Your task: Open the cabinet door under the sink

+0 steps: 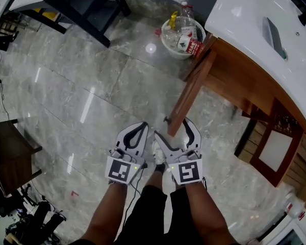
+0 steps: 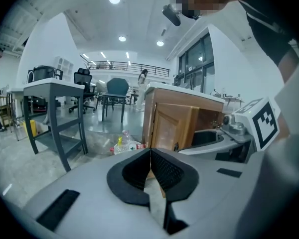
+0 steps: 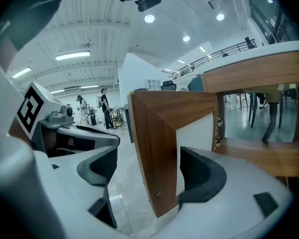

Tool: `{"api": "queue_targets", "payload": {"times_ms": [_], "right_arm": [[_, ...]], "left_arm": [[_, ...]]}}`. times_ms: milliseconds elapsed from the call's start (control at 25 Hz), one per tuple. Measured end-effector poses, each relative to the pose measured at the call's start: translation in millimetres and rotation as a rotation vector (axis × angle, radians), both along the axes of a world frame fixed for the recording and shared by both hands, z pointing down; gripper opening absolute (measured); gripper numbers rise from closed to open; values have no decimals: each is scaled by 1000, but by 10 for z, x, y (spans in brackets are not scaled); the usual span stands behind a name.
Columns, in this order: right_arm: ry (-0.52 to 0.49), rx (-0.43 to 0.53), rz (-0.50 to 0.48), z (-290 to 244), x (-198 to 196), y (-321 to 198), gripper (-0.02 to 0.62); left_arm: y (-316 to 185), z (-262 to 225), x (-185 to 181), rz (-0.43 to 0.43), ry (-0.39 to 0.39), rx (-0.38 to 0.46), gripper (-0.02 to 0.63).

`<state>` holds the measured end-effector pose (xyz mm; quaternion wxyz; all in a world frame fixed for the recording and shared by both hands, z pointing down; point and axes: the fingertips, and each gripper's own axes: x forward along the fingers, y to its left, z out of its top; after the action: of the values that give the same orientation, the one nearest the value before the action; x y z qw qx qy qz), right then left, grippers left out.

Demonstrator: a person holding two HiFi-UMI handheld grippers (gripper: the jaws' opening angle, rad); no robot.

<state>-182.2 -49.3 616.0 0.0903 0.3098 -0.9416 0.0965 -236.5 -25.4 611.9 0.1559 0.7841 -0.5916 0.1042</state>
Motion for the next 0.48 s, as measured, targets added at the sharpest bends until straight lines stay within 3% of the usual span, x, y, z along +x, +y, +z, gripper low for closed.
{"api": "queue_targets", "payload": {"times_ms": [240,480], "right_arm": [[-27,-29,58,-194,193,-24,402],[-34,-1,67,-733,463,69,402]], "left_arm": [[-89,-207,13,-5,-7,13,23],[-240,-814,-81,-82,-5,65,24]]}}
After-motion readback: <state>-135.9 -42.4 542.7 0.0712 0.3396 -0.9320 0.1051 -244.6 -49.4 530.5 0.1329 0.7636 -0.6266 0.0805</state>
